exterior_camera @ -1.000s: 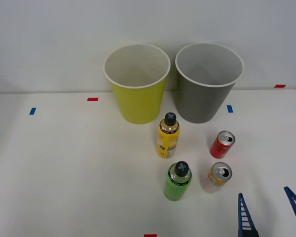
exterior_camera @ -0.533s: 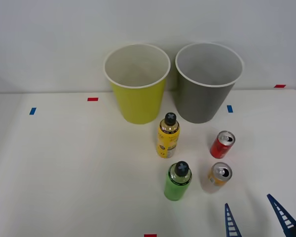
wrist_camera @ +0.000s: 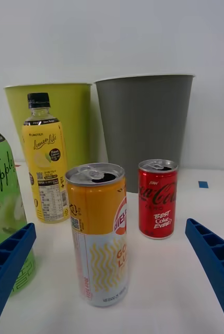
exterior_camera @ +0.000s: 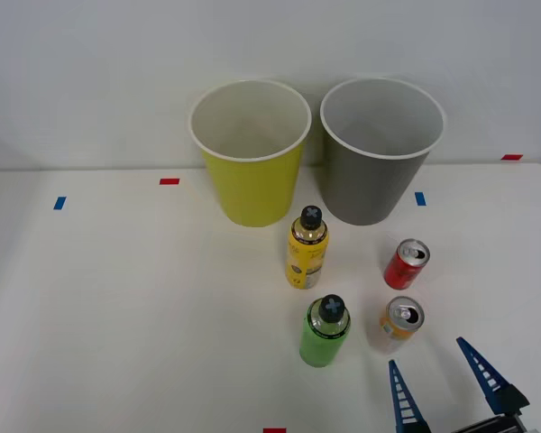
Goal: Put cans in the gray bin, plastic bottles in the light green bin
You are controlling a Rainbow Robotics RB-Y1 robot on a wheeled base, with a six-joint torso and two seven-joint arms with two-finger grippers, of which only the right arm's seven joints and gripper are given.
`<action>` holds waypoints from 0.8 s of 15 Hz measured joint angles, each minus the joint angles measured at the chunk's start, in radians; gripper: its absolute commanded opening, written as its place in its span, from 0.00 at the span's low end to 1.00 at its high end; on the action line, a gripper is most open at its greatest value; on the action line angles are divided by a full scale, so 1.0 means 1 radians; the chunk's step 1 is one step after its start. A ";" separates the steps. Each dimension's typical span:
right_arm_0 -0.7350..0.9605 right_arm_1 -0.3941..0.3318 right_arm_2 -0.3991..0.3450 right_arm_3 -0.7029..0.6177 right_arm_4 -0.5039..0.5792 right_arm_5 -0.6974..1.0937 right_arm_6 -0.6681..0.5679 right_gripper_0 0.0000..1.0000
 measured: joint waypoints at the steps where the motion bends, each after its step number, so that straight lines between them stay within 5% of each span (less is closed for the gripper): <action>1: -0.008 -0.011 0.019 0.000 -0.020 0.007 0.003 1.00; 12: -0.143 0.009 0.053 0.003 -0.041 0.162 0.063 1.00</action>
